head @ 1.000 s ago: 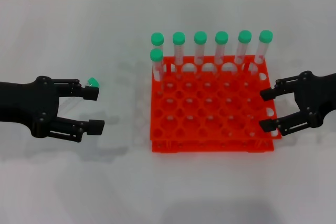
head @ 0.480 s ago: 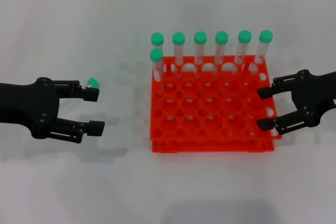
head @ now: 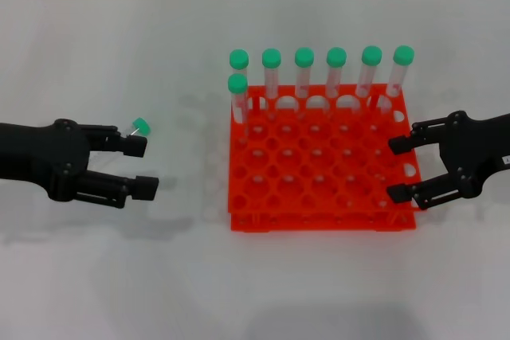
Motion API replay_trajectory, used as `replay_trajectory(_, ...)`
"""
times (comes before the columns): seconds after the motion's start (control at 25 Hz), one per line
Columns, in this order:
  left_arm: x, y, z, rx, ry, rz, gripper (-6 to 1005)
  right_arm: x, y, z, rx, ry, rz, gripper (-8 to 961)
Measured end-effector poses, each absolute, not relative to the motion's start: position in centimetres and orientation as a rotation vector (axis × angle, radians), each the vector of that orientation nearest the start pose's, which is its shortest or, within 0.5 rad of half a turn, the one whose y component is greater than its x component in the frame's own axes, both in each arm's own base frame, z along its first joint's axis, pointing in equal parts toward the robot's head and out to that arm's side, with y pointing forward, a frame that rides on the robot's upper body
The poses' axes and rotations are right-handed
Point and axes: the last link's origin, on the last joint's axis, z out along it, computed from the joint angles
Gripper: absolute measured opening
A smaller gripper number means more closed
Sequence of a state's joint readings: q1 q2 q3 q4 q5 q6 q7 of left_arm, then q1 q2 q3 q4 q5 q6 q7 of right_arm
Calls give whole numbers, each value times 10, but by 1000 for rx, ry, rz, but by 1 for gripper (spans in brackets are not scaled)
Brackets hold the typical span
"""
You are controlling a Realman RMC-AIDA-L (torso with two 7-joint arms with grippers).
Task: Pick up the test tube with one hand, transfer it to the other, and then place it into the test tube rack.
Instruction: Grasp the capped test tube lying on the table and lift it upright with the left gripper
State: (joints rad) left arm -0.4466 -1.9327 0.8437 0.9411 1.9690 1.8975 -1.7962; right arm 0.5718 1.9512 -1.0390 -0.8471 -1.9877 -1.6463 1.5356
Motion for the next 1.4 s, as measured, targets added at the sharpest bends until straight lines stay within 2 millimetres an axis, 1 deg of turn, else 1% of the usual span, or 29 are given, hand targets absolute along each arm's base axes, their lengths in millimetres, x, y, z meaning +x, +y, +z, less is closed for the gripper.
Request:
replay_trajectory(0.2,-249,305,89,-2901,-1042,-354,874,233,339,26,-3039,352,316,791)
replay_trajectory(0.4,-244,311,104,-2749,-1257,-103,874,232,339,27,-3041,340,319,791)
replay_trajectory(0.6,-241,317,106,-2666,-1389,10,874,231,339,26,-3037,321,329,791)
replay_trajectory(0.72,-247,320,107,-2600,-1440,99,875,230,339,26,-3039,317,330,791)
replay_trajectory(0.88,-256,321,107,-2532,-1465,189,875,230,339,26,-3035,315,332,791)
replay_trajectory(1.08,-265,328,108,-2465,-1436,271,874,231,341,27,-3025,317,332,791)
replay_trajectory(1.24,-265,335,100,-2467,-1351,364,874,231,342,27,-3014,317,329,791)
replay_trajectory(1.4,-264,345,85,-2478,-1260,463,875,230,343,25,-3008,316,332,792)
